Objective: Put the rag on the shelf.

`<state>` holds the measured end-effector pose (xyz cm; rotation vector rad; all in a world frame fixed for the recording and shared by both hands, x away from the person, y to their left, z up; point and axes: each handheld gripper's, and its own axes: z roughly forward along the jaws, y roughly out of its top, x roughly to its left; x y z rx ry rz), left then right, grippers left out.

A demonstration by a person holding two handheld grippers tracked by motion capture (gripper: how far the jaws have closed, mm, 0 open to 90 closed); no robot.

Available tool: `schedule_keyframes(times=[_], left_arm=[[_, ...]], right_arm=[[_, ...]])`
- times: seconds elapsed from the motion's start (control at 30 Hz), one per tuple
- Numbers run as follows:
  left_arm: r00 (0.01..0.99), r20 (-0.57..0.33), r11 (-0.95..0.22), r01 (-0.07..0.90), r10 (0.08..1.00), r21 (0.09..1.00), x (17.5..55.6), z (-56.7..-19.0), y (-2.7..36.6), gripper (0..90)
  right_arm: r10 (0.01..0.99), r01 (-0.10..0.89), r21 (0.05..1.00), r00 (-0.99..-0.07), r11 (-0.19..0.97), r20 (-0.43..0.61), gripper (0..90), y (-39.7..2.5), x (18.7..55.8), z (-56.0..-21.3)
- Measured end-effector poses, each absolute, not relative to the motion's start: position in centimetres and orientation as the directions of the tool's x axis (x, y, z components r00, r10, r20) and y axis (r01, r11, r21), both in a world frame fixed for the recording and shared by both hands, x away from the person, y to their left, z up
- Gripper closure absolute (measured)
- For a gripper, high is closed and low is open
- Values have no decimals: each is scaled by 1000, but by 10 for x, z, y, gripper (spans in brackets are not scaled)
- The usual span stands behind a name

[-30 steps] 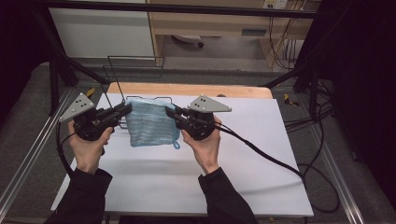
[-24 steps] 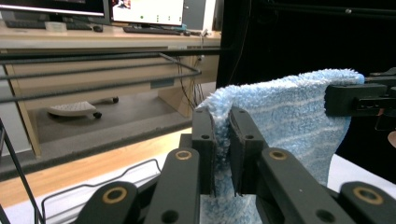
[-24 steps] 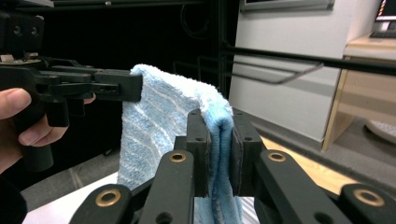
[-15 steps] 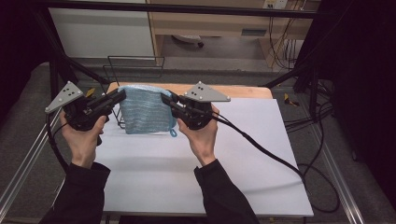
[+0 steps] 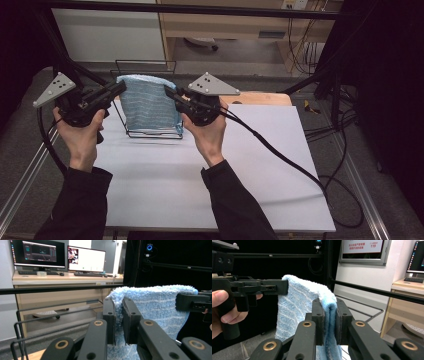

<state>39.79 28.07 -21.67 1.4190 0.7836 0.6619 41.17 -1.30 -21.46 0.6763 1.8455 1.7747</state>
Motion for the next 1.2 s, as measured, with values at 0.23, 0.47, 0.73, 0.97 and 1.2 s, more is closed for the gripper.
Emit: schedule_keyframes(times=[0.23, 0.47, 0.73, 0.97, 1.2], left_arm=[[590, -75, 65, 38, 804, 997, 403, -204, 284, 816], [591, -70, 69, 25, 803, 997, 409, -192, 287, 817], [580, -68, 72, 16, 812, 997, 417, -179, 290, 817], [574, -67, 83, -2, 816, 997, 421, -166, 296, 817], [558, -69, 97, -21, 827, 995, 427, -155, 301, 817]], right_arm=[[656, 2, 1000, -754, 22, -13, 811, -8, 421, -203], [660, -15, 1000, -751, 8, -16, 811, -6, 427, -191], [662, -30, 1000, -749, 6, -27, 811, -1, 434, -179], [668, -55, 998, -742, 17, -52, 811, 6, 439, -164], [673, -88, 995, -734, 39, -91, 812, 15, 445, -149]])
